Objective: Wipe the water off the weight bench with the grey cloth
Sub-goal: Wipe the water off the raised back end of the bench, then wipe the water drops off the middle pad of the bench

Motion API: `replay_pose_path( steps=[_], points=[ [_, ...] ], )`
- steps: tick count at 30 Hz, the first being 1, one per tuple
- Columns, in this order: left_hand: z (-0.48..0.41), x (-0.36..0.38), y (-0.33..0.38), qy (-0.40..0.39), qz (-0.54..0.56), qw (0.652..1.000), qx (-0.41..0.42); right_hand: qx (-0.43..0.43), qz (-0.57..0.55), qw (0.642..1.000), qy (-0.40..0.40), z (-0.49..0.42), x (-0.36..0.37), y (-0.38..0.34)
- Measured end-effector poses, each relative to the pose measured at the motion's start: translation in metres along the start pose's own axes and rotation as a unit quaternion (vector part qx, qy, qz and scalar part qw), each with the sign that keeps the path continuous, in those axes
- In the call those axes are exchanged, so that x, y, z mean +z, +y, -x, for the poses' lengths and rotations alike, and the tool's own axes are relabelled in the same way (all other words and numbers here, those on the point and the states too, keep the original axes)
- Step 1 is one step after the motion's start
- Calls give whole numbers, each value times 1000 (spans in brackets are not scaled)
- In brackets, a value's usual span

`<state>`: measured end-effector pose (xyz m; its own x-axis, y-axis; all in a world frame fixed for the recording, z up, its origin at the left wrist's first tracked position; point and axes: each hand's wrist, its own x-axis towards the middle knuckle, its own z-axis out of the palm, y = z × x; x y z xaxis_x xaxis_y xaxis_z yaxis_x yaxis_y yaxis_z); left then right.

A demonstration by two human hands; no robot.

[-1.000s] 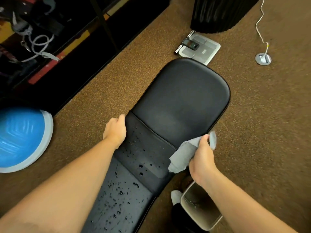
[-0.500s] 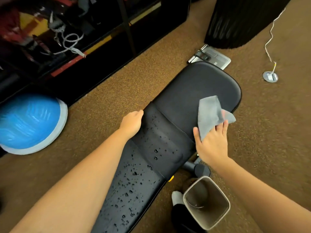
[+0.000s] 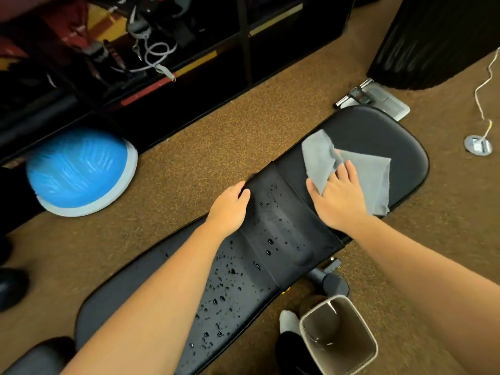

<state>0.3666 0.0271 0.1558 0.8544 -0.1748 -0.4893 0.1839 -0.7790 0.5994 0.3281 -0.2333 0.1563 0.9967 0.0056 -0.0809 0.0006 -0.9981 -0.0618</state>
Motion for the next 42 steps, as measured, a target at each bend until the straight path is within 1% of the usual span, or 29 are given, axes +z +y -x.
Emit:
replay_pose_path(
  steps=[2,4,6,7,9,11,13,15,17,18,20,22,24,26,28,31,32,34,35,36,37,39,41,42],
  points=[
    [3,-1,-5,-4,-9,1000,10,-53,0,999,13,32,1,9],
    [8,-3,-10,6,-30,999,11,-70,25,997,-10,43,-7,34],
    [13,-7,-14,15,-68,998,-6,-24,49,998,-20,28,-16,62],
    [15,-9,-15,15,-91,996,-17,17,51,998,-12,14,-21,74],
    [20,-11,-18,18,-131,991,-37,95,18,995,23,-19,-31,85],
    [24,-14,-22,20,-140,988,-66,136,-2,990,43,-47,-35,78],
    [28,-16,-25,14,-141,986,-83,152,-14,987,48,-60,-33,53],
    [34,-14,-29,0,-159,984,-77,127,-19,991,31,-56,-22,19],
    [38,-13,-33,-3,-156,985,-70,60,-26,998,5,-35,-7,-11],
    [41,-15,-37,2,-146,987,-71,26,-19,999,7,-21,1,-21],
    [48,-21,-48,14,-132,988,-74,-2,6,1000,17,1,7,-21],
    [58,-29,-64,28,-131,987,-84,29,5,999,21,12,3,-4],
    [72,-38,-84,49,-124,986,-98,73,20,996,43,11,-6,11],
    [90,-45,-108,71,-112,985,-113,88,24,994,61,-6,-13,18],
    [106,-46,-127,81,-104,983,-128,87,8,995,55,-32,-21,21],
    [129,-38,-152,80,-76,983,-146,102,-42,994,-14,-68,-32,3],
    [134,-34,-158,78,-67,983,-150,110,-85,989,-45,-74,-33,-6],
    [142,-29,-168,83,-41,984,-153,149,-212,962,-86,-84,-39,-30],
    [147,-27,-173,91,-31,983,-154,173,-275,942,-79,-83,-49,-48],
    [150,-26,-178,101,-24,982,-155,178,-298,934,-81,-82,-56,-64],
    [154,-26,-184,111,-18,981,-158,171,-300,934,-93,-80,-61,-80],
    [164,-27,-196,128,-3,977,-168,168,-332,922,-105,-73,-63,-114],
    [176,-26,-209,145,17,973,-180,109,-361,920,-109,-62,-59,-152],
    [182,-26,-215,149,20,971,-186,76,-356,923,-127,-57,-56,-171]
  ],
)
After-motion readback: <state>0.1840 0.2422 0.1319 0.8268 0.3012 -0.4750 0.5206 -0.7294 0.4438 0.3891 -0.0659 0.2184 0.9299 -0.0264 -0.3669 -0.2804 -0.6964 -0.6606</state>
